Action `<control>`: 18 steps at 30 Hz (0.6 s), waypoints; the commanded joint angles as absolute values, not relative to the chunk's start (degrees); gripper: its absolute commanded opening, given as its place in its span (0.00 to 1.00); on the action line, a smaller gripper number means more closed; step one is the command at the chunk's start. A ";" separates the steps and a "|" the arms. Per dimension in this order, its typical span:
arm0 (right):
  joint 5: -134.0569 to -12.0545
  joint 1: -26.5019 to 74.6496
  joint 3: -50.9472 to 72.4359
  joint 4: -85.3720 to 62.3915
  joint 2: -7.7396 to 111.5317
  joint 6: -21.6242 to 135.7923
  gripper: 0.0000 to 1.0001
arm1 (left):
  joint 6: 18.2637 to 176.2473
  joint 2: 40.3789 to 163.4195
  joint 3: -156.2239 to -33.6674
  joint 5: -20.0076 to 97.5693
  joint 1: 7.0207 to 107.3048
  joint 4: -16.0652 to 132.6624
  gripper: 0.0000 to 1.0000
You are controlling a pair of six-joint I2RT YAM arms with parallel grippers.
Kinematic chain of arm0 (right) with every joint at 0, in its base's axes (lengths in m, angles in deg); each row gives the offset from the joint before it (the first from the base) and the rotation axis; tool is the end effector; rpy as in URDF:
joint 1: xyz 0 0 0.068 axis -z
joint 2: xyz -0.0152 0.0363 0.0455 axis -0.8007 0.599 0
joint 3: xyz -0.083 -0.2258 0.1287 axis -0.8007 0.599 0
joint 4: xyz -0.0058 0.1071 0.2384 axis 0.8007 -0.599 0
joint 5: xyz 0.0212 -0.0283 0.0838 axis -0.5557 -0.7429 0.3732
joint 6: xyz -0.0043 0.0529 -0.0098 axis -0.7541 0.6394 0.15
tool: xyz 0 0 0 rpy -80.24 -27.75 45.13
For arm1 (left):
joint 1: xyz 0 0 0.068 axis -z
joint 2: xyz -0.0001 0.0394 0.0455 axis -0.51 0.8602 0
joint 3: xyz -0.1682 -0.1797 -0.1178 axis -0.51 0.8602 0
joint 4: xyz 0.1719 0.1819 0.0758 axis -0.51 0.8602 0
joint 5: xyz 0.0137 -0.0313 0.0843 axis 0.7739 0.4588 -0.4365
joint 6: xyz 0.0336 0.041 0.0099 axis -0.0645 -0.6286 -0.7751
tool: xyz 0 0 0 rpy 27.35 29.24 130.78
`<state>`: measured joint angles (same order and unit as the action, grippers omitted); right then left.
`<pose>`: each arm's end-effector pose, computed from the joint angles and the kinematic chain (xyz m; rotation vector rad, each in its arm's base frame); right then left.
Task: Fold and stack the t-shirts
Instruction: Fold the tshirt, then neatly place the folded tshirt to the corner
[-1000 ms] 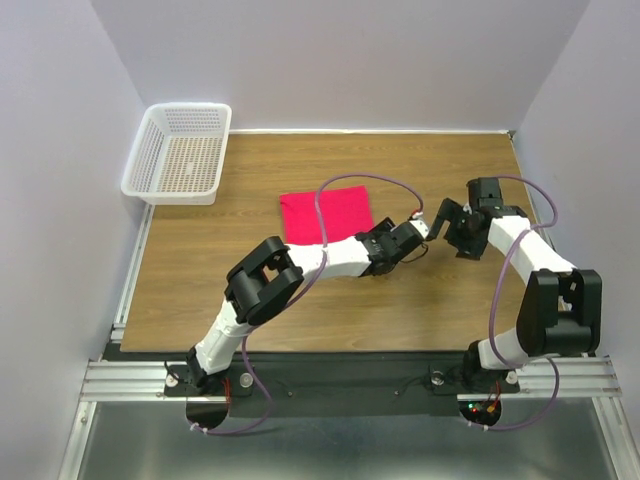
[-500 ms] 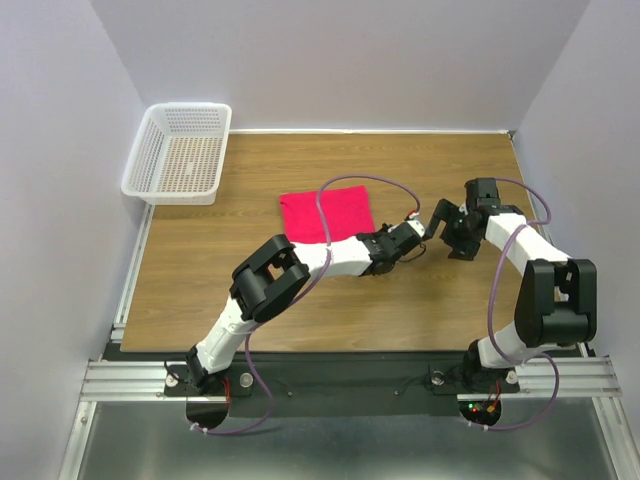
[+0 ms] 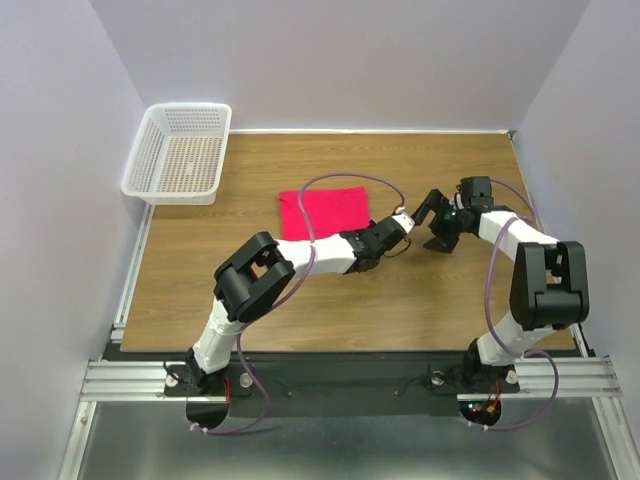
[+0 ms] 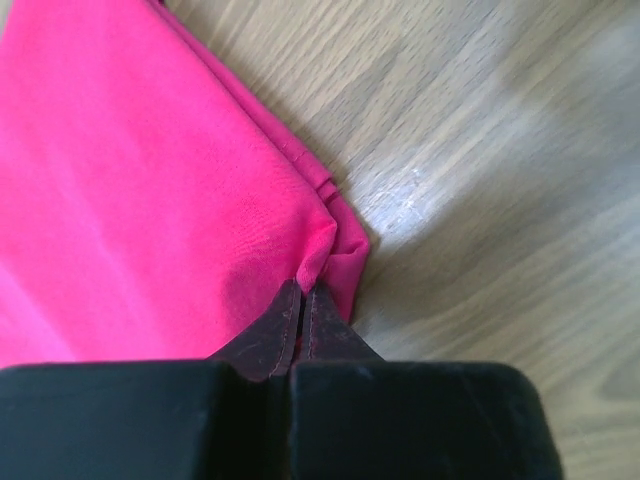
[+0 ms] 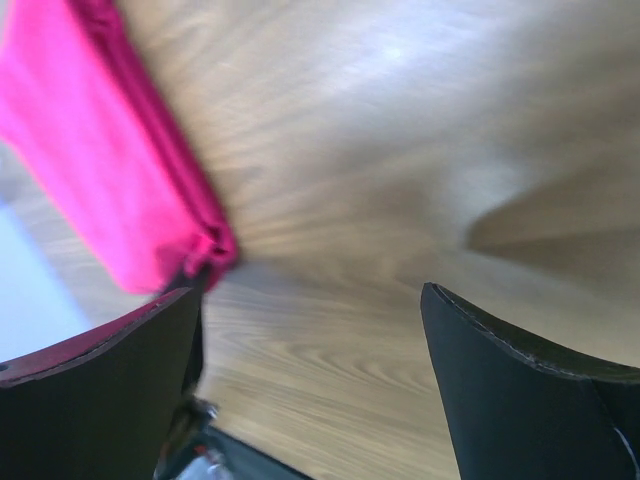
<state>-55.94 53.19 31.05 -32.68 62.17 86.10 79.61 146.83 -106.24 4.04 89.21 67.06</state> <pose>0.3162 0.0150 0.1919 0.6507 2.5552 0.7831 0.2548 -0.3860 0.1695 0.9990 2.0000 0.0472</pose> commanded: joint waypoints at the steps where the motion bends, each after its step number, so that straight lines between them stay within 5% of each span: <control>1: -46.16 52.94 31.63 -20.65 65.46 92.89 0.99 | 80.75 140.40 -104.69 7.05 89.02 64.18 0.00; 18: -43.26 42.40 28.11 -1.23 82.87 105.90 0.99 | 82.25 136.09 -102.84 9.51 87.27 63.39 0.00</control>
<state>-42.15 44.32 28.91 -6.32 79.43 103.22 81.69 139.83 -103.00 9.35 87.44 64.89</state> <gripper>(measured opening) 0.991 0.034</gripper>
